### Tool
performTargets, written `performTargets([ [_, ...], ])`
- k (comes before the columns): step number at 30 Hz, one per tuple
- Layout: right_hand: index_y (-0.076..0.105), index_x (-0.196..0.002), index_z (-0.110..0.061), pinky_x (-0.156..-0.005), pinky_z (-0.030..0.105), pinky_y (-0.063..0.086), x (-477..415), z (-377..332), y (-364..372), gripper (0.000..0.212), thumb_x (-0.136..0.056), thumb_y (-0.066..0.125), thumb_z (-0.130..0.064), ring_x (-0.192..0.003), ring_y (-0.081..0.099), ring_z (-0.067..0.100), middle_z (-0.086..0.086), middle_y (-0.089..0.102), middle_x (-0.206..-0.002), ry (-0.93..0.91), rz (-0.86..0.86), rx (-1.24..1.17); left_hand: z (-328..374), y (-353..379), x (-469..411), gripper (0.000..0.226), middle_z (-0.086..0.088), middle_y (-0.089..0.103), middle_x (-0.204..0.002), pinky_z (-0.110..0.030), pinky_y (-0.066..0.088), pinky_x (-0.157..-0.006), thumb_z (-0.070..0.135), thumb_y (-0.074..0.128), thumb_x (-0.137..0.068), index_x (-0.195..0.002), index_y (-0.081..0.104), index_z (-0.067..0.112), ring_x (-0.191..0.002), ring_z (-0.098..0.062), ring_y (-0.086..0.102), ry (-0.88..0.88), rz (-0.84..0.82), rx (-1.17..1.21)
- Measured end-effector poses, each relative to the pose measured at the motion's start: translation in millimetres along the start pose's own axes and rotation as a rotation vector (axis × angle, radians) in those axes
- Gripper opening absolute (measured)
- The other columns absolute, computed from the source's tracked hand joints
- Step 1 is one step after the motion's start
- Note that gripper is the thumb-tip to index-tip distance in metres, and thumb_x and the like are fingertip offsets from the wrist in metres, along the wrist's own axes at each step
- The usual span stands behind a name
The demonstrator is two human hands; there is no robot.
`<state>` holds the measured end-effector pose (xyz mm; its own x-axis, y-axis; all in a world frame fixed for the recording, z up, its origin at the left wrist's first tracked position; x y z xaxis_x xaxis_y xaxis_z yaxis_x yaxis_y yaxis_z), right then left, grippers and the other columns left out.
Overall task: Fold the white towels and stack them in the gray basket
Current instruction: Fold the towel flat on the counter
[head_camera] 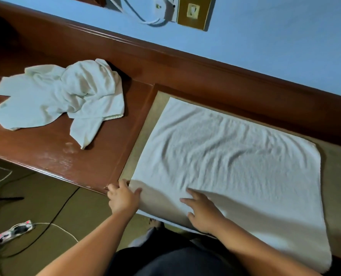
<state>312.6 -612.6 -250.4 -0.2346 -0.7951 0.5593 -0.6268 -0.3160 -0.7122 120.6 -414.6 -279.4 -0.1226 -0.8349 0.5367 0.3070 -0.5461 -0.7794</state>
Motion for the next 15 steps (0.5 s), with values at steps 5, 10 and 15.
performTargets([
  [5, 0.036, -0.153, -0.033, -0.12, 0.034, 0.023, -26, -28, -5, 0.057, -0.098, 0.049, -0.024, -0.15, 0.017, 0.021, -0.004, 0.012, -0.166, -0.057, -0.064, 0.12, 4, -4, -11, 0.048, -0.007, 0.04, -0.128, -0.045, 0.044, -0.098, 0.056, 0.066, -0.089, -0.121, 0.061, 0.02, -0.121, -0.033, 0.04, 0.122, -0.032, -0.042],
  [10, 0.028, -0.155, -0.027, -0.105, 0.041, 0.04, -63, -64, -16, 0.062, -0.097, 0.048, -0.021, -0.136, 0.041, 0.03, 0.004, 0.017, -0.163, -0.171, -0.005, 0.254, -10, 2, -4, 0.045, -0.001, 0.047, -0.118, -0.042, 0.043, -0.093, 0.059, 0.063, -0.088, -0.117, 0.065, 0.024, -0.112, -0.029, 0.045, 0.317, -0.001, -0.147],
  [15, 0.023, -0.155, -0.036, -0.086, 0.043, 0.05, -108, -127, -13, 0.08, -0.087, 0.05, -0.001, -0.116, 0.054, 0.031, 0.005, 0.007, -0.166, -0.483, -0.019, 0.439, -37, 20, 16, 0.025, 0.0, 0.057, -0.101, -0.042, 0.041, -0.079, 0.041, 0.067, -0.088, -0.096, 0.057, 0.019, -0.097, -0.03, 0.056, 0.457, 0.02, -0.148],
])
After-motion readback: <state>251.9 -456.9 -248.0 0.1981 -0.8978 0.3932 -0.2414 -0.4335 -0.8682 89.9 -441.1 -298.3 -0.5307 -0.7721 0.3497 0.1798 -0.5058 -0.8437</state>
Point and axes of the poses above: each hand's wrist, its own x-axis away from the middle knuckle, its own y-axis out of the palm, z = x × y, the point moved 6 cm from there along -x, towards the middle knuckle
